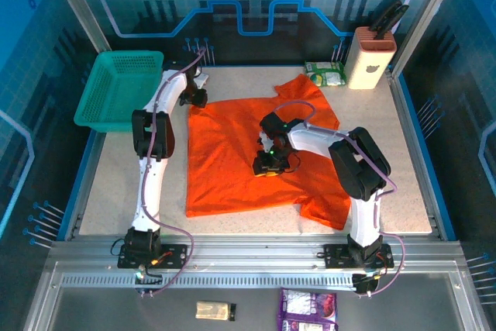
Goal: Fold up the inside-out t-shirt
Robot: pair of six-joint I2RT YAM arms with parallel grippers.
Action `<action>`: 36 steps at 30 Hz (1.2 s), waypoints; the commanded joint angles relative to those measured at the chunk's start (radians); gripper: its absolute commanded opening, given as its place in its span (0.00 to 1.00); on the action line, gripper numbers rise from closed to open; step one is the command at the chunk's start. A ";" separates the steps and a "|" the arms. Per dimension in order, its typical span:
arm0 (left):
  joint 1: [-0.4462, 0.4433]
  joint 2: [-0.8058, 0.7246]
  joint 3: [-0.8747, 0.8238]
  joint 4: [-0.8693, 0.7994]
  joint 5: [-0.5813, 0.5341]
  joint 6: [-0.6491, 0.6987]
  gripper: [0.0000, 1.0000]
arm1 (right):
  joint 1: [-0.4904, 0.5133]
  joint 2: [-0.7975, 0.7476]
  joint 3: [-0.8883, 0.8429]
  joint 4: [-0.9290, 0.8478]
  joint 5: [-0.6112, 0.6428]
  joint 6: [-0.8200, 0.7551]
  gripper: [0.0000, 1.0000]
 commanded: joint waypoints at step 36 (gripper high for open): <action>0.178 -0.180 -0.072 0.126 0.221 -0.514 0.00 | -0.028 0.046 -0.102 -0.010 0.071 0.033 0.32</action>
